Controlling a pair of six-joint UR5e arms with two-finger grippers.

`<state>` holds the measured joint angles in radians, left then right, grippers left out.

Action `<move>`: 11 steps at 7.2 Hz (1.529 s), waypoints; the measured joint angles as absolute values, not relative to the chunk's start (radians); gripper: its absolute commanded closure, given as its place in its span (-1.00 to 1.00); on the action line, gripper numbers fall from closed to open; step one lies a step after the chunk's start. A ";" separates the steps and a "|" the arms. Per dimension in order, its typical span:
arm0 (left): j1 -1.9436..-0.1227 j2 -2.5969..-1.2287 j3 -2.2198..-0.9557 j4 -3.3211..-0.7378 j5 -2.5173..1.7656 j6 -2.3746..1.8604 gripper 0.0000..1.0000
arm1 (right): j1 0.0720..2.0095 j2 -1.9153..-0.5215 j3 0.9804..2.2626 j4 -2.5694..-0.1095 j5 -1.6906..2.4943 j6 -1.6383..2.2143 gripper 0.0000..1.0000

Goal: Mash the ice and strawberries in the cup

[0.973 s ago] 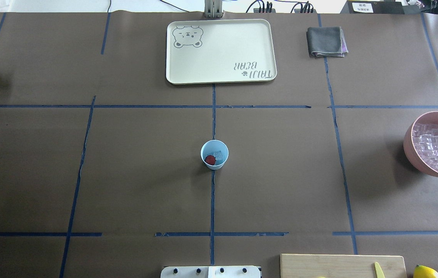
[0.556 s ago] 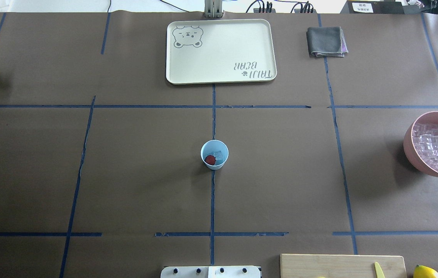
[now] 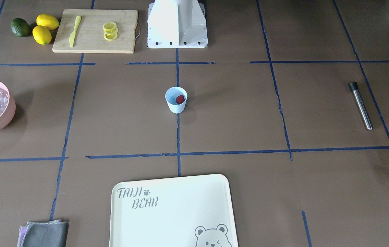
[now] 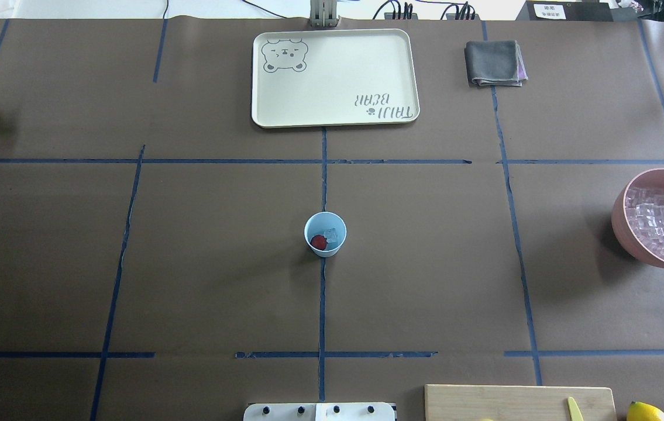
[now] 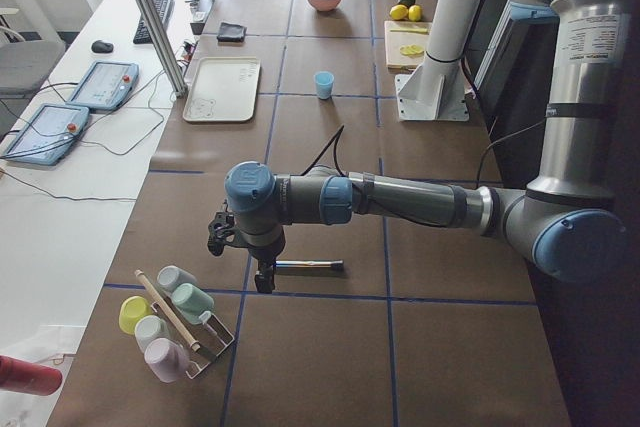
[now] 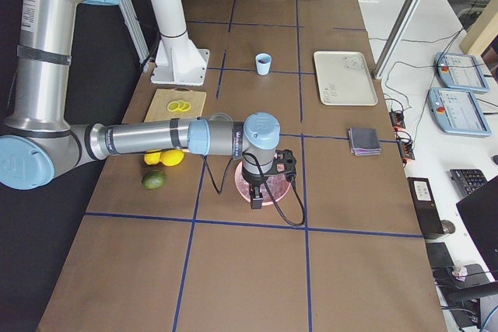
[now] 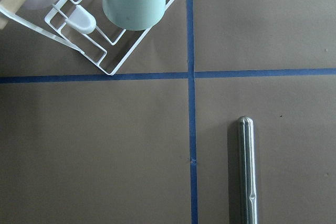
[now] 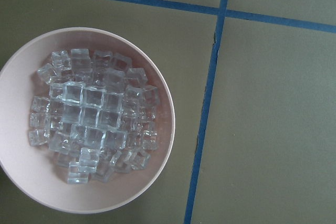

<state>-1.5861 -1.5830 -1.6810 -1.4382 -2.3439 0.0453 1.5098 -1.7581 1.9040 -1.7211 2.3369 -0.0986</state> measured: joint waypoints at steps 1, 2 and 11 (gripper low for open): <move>-1.584 -1.564 -1.702 -1.438 -2.344 0.045 -1.00 | 1.509 -1.757 1.906 -1.720 2.328 -0.097 -0.99; -1.581 -1.544 -1.724 -1.434 -2.344 0.045 -1.00 | 1.509 -1.757 1.908 -1.718 2.324 -0.096 -0.99; -1.528 -1.465 -1.735 -1.570 -2.345 0.039 -1.00 | 1.497 -1.753 1.864 -1.697 2.322 -0.093 -0.99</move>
